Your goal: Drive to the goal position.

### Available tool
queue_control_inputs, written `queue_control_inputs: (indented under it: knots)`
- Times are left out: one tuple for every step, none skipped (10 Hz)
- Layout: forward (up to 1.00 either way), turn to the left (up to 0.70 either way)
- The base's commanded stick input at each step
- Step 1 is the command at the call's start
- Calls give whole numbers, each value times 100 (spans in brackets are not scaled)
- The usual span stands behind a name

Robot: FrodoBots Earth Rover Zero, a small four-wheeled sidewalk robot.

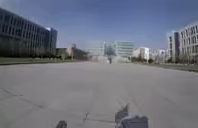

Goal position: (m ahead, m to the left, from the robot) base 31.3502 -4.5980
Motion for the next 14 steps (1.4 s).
queue_control_inputs:
  knots:
    - [100, 0]
    - [100, 0]
    - [100, 0]
    - [100, 0]
    - [100, 0]
    - [100, 0]
    - [100, 0]
    - [100, 0]
    - [100, 0]
    - [100, 0]
    - [100, 0]
    - [100, 0]
    - [100, 0]
    - [100, 0]
